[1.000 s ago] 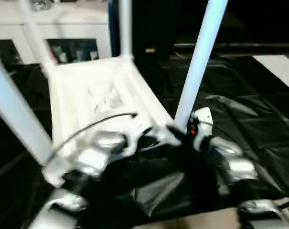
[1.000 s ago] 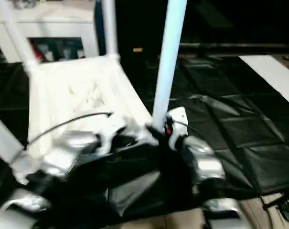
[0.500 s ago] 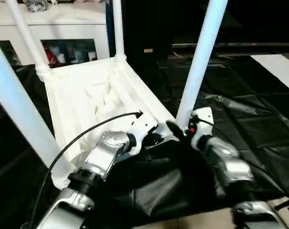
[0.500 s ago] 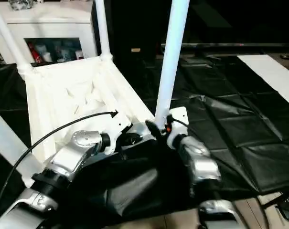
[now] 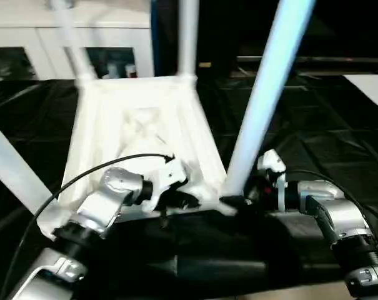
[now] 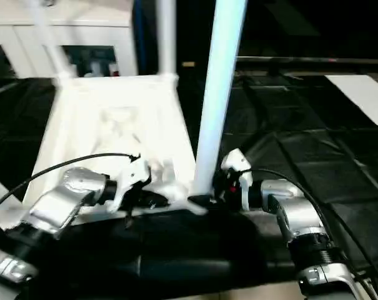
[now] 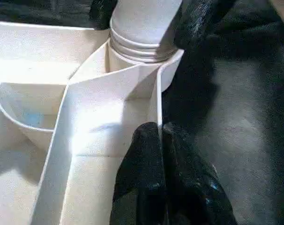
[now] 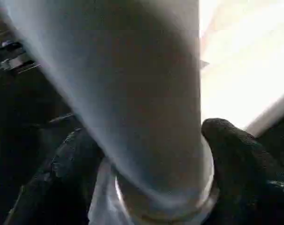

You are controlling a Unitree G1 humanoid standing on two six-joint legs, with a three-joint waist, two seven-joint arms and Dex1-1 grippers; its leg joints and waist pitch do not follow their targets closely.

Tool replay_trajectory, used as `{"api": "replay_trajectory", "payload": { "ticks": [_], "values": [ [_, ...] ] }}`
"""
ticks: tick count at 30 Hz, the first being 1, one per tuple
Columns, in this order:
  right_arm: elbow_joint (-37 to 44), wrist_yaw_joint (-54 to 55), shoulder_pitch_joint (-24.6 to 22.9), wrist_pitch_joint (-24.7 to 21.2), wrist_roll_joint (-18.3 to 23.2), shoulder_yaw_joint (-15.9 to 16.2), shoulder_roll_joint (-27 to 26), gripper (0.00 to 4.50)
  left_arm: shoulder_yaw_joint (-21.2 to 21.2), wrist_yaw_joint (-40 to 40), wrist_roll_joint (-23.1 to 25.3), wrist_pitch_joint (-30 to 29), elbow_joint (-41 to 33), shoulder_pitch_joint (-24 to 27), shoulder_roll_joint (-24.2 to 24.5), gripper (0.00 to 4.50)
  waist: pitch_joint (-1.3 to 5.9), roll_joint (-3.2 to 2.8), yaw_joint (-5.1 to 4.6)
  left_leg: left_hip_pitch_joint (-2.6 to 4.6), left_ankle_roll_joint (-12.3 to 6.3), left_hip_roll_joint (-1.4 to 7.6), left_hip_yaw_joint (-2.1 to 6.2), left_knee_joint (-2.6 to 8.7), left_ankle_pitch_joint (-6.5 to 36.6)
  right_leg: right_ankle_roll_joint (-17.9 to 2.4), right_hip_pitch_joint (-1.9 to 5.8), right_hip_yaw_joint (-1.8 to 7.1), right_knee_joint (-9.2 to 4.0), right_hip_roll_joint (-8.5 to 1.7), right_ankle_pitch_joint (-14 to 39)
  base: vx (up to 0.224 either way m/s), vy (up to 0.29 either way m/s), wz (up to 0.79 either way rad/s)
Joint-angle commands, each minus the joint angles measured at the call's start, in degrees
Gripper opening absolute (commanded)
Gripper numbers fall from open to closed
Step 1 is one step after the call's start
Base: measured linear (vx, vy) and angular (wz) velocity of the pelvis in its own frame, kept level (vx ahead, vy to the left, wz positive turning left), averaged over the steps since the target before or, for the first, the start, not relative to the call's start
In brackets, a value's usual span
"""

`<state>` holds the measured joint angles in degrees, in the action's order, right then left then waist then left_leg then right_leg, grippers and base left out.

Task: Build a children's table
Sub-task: Rotate leg to tighten

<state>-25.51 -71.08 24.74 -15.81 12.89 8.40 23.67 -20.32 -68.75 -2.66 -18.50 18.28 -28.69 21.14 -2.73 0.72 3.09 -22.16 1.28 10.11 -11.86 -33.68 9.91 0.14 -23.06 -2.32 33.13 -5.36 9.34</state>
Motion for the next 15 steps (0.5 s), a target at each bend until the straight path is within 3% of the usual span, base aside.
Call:
{"api": "replay_trajectory", "payload": {
  "ticks": [1,7,10,15],
  "values": [
    [0.9,-2.6,0.1,0.0,0.5,1.7,0.0,3.16,-1.7,-1.7,-0.4,-0.6,-1.7,0.5,0.2,0.0,3.5,0.2,-0.02,1.76,-2.08,3.41,1.22,4.28,13.7,-14.5,1.83,1.69,-2.88,-2.71,11.7,0.0,0.0,0.0],
    [1.7,-4.4,-0.1,-1.2,1.2,2.2,-0.1,2.74,-1.5,-2.8,-0.9,-0.9,-2.4,1.0,1.1,0.0,3.37,0.43,0.16,1.7,-0.89,3.39,1.4,4.43,15.7,-13.0,1.85,1.82,-3.24,-2.98,16.2,0.0,0.0,0.0],
    [2.5,-5.0,-1.0,-1.9,1.6,3.0,-0.4,2.67,-1.6,-1.6,-0.6,-1.3,-2.4,1.2,1.0,0.0,3.45,0.44,0.17,1.74,-0.87,3.37,1.38,4.4,15.2,-12.9,1.8,1.84,-3.16,-2.9,15.6,0.0,0.0,0.0],
    [0.5,4.5,-2.0,0.6,-0.2,1.1,-4.5,2.65,0.8,6.8,1.5,-0.9,1.1,-0.2,-2.6,0.0,3.3,0.39,0.1,1.82,-0.64,3.31,1.37,4.42,15.8,-12.8,1.58,1.93,-3.39,-2.9,16.1,0.0,0.0,0.0]
  ]
}}
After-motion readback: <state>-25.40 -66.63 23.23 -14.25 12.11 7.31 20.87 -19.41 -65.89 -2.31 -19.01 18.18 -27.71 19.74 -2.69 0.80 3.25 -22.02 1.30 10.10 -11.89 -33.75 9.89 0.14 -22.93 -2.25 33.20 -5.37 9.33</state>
